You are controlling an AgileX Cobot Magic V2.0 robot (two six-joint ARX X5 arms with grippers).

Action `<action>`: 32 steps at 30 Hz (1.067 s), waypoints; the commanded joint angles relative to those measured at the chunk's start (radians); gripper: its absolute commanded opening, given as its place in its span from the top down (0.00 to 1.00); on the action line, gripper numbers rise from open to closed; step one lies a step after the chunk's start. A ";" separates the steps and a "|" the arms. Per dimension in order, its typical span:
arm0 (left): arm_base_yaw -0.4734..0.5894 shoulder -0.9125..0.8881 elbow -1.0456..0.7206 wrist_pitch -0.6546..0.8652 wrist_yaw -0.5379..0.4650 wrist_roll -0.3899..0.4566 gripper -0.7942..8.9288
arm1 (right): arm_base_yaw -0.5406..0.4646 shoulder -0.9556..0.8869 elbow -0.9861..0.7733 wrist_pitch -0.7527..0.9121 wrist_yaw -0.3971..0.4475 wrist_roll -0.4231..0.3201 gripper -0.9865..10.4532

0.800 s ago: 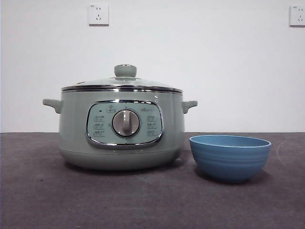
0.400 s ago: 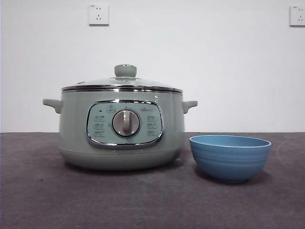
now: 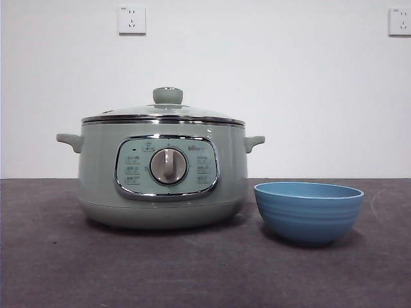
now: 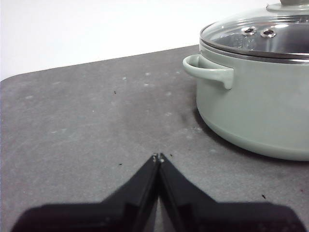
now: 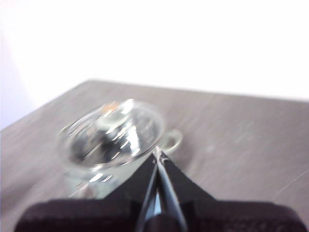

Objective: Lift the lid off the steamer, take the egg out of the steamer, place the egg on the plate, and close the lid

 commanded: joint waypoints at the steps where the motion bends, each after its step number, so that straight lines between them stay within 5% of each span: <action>1: 0.003 -0.003 -0.014 0.005 0.000 -0.007 0.92 | -0.071 -0.085 -0.196 0.130 0.003 -0.026 0.91; 7: 0.003 -0.003 -0.014 0.005 0.000 -0.007 0.92 | -0.150 -0.259 -0.570 0.425 0.002 -0.015 0.91; 13: 0.003 -0.003 -0.014 0.005 0.000 -0.007 0.92 | -0.154 -0.340 -0.761 0.505 0.004 -0.015 0.91; 32: 0.003 -0.003 -0.014 0.005 0.000 -0.007 0.92 | -0.154 -0.383 -0.833 0.426 0.004 -0.015 0.91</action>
